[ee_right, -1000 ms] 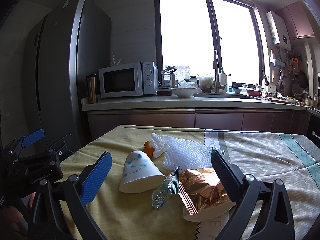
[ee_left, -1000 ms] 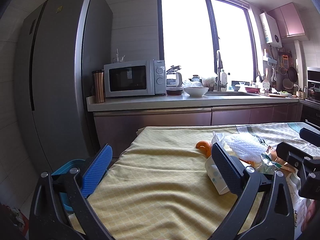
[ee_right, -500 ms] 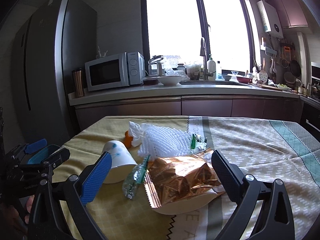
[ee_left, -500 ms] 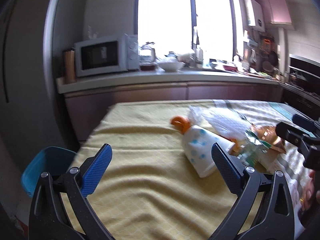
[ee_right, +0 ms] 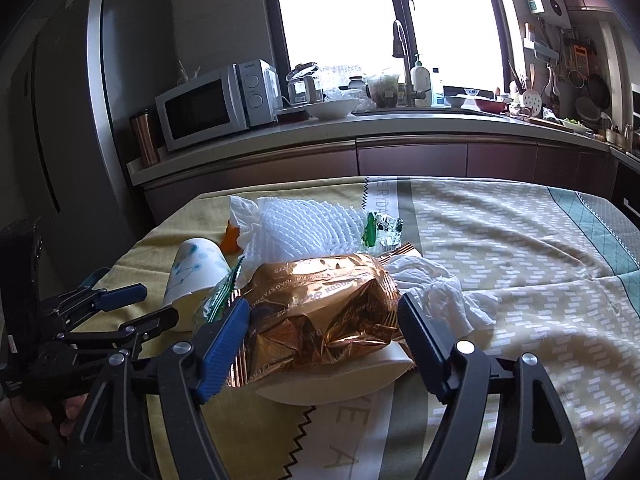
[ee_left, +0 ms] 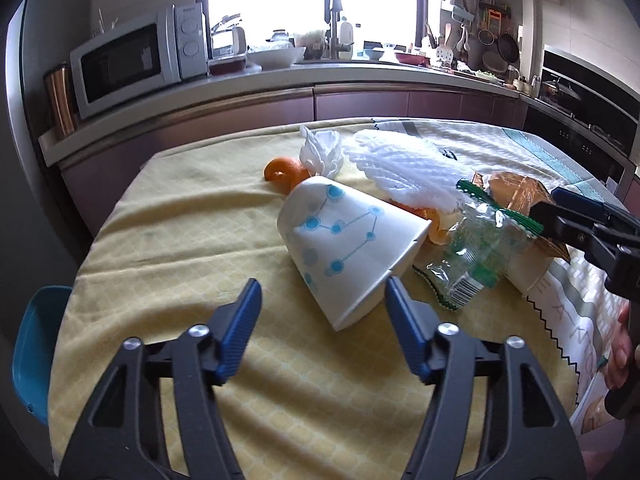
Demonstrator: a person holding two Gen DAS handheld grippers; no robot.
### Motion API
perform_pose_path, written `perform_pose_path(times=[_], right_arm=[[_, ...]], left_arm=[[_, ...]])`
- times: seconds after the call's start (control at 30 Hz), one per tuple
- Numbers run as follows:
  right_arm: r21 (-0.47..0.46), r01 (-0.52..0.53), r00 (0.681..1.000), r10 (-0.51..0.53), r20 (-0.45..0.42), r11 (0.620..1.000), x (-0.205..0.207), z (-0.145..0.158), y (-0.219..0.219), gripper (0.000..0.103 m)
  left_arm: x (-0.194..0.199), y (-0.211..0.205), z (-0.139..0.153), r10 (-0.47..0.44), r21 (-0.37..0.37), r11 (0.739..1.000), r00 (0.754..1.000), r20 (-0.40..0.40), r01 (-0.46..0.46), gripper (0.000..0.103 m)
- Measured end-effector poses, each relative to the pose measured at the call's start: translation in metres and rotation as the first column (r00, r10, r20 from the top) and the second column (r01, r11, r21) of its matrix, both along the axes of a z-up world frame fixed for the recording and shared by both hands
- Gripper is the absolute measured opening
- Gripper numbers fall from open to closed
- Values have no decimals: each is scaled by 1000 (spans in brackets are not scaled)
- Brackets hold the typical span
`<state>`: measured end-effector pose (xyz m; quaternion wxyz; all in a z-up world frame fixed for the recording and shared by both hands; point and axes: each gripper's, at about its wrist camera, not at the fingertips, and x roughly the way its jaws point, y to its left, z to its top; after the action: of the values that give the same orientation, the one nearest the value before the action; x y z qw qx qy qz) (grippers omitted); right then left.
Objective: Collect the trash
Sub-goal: 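Grasp the blue-dotted paper cup with the left tool while the right tool grasps the copper chip bag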
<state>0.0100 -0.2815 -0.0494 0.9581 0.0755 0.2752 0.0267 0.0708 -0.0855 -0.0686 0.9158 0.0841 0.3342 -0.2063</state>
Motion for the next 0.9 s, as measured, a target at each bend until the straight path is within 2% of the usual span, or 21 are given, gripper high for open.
perform_pose_path(times=[0.03, 0.1, 0.2, 0.27, 0.3, 0.4, 0.47, 0.5, 0.57, 0.67, 0.73, 0.77, 0.9], right_arm=[[7, -4, 1000, 4, 1, 1000, 0, 0, 0, 68], [18, -13, 1000, 13, 3, 1000, 0, 1, -2, 64], [30, -28, 1000, 28, 8, 999, 0, 3, -3, 58], [32, -32, 999, 32, 6, 999, 1, 4, -3, 53], [37, -35, 999, 35, 8, 999, 1, 4, -4, 46], [40, -40, 999, 40, 9, 998, 2, 6, -4, 43], [46, -53, 999, 52, 16, 998, 2, 8, -3, 17], [49, -58, 998, 58, 13, 997, 3, 8, -3, 10], [42, -60, 998, 59, 14, 997, 3, 9, -2, 10], [55, -43, 998, 41, 37, 998, 0, 13, -4, 19], [62, -16, 999, 13, 47, 998, -2, 16, -10, 53], [67, -5, 999, 2, 43, 998, -2, 16, -12, 61], [76, 4, 1000, -4, 1, 997, 3, 12, -14, 67]], left_arm=[[4, 0, -2, -1, -8, 1000, 1000, -16, 1, 49], [8, 2, -4, -2, -24, 1000, 999, -46, 0, 32], [13, 4, -7, 9, -33, 999, 998, -63, -11, 18], [14, 6, -6, 16, -39, 999, 998, -61, -18, 16], [12, 10, -4, 22, -44, 999, 998, -57, -24, 15], [11, 16, 1, 32, -61, 998, 998, -47, -34, 10], [11, 20, 3, 40, -69, 997, 998, -42, -43, 9], [9, 23, 5, 44, -73, 996, 998, -40, -47, 9], [8, 29, 8, 52, -81, 995, 998, -36, -55, 8], [5, 39, 11, 70, -91, 993, 997, -27, -73, 6], [4, 45, 13, 92, -89, 992, 996, -16, -93, 6], [4, 49, 14, 96, -95, 991, 995, -14, -97, 6], [4, 63, 19, 129, -116, 985, 992, -2, -128, 5]])
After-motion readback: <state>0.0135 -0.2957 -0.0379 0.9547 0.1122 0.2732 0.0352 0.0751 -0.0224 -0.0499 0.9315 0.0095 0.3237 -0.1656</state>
